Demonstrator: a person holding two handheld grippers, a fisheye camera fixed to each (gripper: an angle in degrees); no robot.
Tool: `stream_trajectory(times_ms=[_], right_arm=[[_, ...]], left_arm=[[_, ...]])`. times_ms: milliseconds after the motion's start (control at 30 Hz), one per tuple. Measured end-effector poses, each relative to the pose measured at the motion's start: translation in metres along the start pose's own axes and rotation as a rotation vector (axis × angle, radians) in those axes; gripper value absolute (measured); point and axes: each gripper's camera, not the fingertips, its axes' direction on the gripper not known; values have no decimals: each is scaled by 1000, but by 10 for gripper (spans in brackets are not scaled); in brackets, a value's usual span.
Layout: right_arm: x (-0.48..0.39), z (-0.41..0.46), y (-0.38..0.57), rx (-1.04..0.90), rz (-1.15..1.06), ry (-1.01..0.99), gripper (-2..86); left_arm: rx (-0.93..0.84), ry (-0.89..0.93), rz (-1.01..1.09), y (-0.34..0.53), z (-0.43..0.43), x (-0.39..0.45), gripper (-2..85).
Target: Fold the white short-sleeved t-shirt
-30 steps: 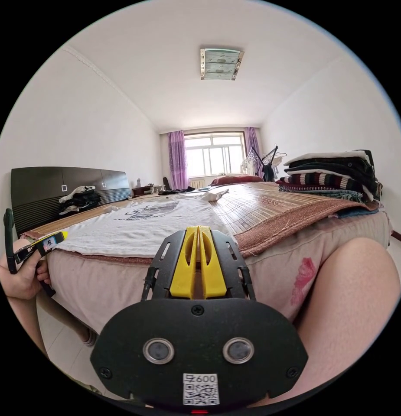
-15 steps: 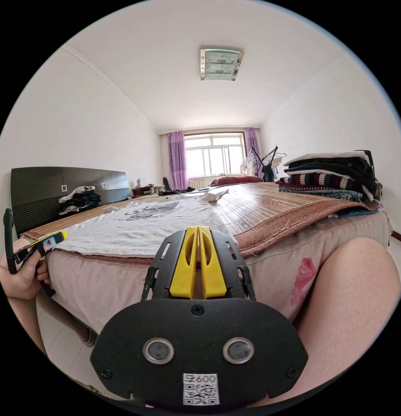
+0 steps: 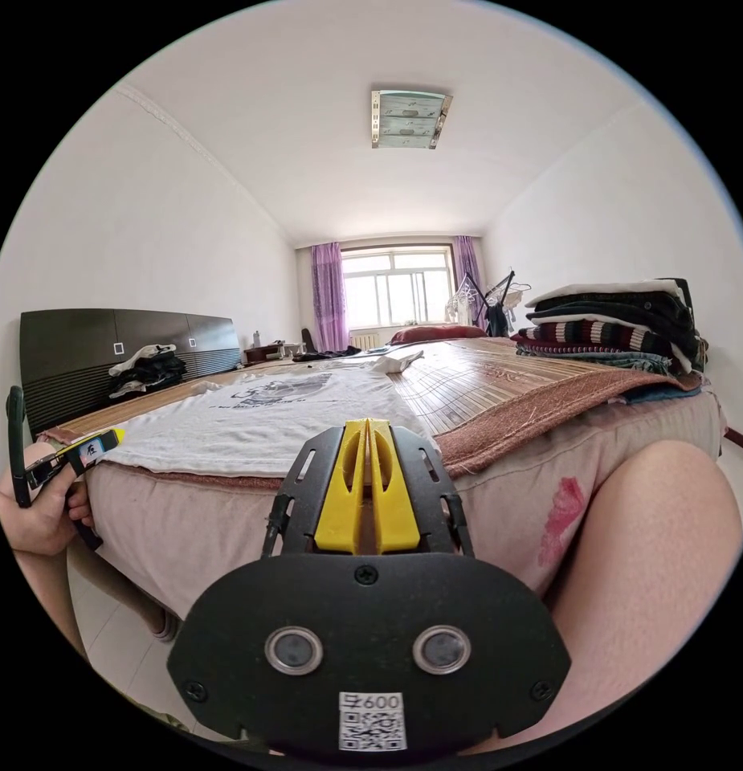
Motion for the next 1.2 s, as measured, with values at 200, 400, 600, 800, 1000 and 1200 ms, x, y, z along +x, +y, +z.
stream_trajectory(times_ms=[200, 400, 600, 800, 1000, 1200], right_arm=[[1, -1, 0, 2, 0, 0, -8], [2, -2, 0, 3, 0, 0, -8], [4, -3, -2, -1, 2, -1, -8], [8, -5, -6, -7, 7, -4, -8], [13, -8, -9, -11, 13, -10, -8], [16, -12, -14, -10, 11, -4, -8]], left_arm=[[2, 0, 0, 0, -3, -4, 2], [4, -1, 3, 0, -7, -8, 3], [1, 0, 2, -2, -10, -12, 3], [18, -146, 41, -10, -27, -11, 3], [-71, -216, -135, -20, -28, -69, 4], [-14, -77, -221, -9, -41, -102, 3]])
